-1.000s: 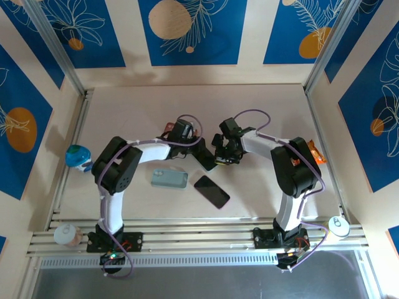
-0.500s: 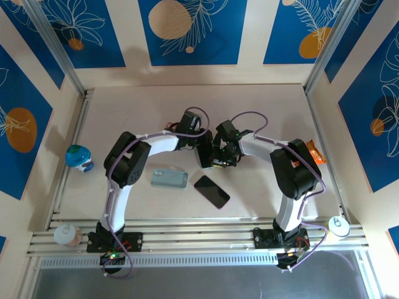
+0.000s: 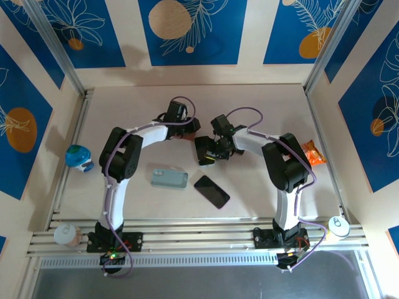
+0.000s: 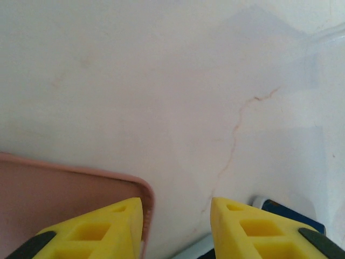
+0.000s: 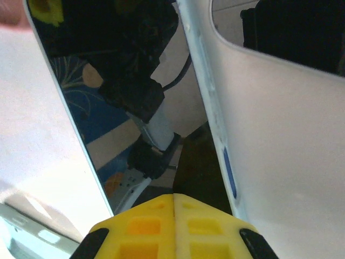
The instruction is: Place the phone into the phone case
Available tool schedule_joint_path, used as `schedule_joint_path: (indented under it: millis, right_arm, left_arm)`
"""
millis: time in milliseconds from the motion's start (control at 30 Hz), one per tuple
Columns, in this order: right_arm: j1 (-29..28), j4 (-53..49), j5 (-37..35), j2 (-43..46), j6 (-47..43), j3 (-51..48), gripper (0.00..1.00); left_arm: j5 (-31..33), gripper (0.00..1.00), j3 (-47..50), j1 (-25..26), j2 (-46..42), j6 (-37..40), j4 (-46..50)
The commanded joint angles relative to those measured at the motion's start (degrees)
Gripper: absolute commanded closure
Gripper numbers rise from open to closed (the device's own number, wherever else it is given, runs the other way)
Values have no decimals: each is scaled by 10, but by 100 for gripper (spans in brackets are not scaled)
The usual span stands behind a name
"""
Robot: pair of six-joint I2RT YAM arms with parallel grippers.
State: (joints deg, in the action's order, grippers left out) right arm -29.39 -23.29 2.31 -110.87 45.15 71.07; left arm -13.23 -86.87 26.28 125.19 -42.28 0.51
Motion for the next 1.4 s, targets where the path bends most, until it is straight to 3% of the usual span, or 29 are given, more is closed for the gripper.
schedule_joint_path:
  millis: [0, 333, 533, 933, 1367]
  right_arm:
    - [6, 24, 14, -18, 35, 15, 100]
    - [-13, 23, 5, 63, 0, -15, 100]
    - [-28, 2, 35, 98, -14, -59, 100]
    - [-38, 20, 67, 81, -9, -111, 100]
    - [-30, 28, 64, 4, -14, -45, 100]
  left_arm:
    - [3, 61, 4, -15, -45, 23, 26]
    - [-12, 61, 147, -27, -142, 6, -26]
    - [-19, 61, 209, -27, -219, 5, -30]
    - [-3, 60, 285, -27, -323, 11, 0]
    - [11, 60, 314, -27, -342, 2, 2]
